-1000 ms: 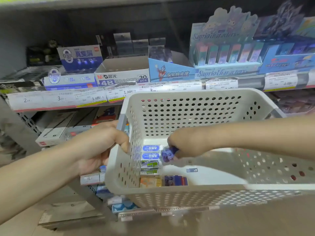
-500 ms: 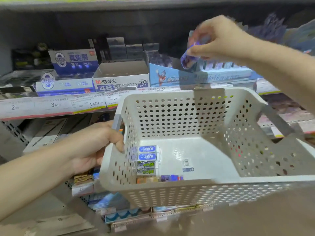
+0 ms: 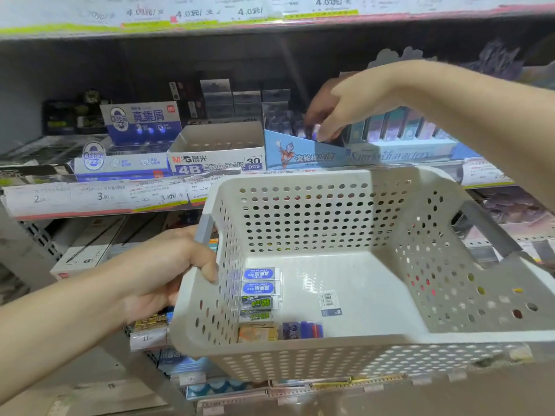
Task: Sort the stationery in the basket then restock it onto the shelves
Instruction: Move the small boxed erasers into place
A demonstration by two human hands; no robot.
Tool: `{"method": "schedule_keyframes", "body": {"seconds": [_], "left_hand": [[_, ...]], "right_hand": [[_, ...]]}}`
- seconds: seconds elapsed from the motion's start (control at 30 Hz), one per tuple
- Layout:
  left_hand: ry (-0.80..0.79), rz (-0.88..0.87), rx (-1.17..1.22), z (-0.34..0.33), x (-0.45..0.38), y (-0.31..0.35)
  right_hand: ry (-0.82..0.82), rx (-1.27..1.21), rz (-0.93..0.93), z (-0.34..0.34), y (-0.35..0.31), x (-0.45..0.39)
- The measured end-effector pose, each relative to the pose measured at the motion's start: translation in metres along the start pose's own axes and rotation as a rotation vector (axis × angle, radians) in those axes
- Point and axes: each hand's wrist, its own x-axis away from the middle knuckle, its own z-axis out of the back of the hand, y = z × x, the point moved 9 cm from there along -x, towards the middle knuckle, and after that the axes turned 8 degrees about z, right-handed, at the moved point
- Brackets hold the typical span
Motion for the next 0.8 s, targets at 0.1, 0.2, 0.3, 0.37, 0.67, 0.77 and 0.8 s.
{"method": "schedule_keyframes", "body": {"seconds": [0.1, 0.2, 0.3, 0.37, 0.67, 0.77, 0.8], "left_hand": [[0.017, 0.000, 0.026, 0.001, 0.001, 0.000], [0.030, -0.003, 0.045, 0.002, 0.000, 0.000], [0.020, -0.006, 0.049, 0.001, 0.001, 0.001], [0.016, 0.000, 0.031, -0.001, 0.000, 0.001], [0.000, -0.003, 0.048, -0.002, -0.003, -0.002], [-0.013, -0.009, 0.048, -0.003, -0.004, -0.002], [-0.022, -0.011, 0.049, -0.004, -0.003, -0.003]], "right_hand": [[0.023, 0.029, 0.004, 0.003, 0.003, -0.002], [0.065, 0.090, 0.015, 0.004, 0.002, -0.007], [0.045, 0.124, 0.032, 0.001, 0.000, -0.011], [0.025, 0.075, 0.026, -0.002, 0.002, -0.011], [0.004, -0.095, -0.016, -0.020, 0.013, -0.014], [-0.021, -0.153, -0.034, -0.020, 0.012, -0.009], [-0.030, -0.168, -0.040, -0.020, 0.011, -0.009]]}}
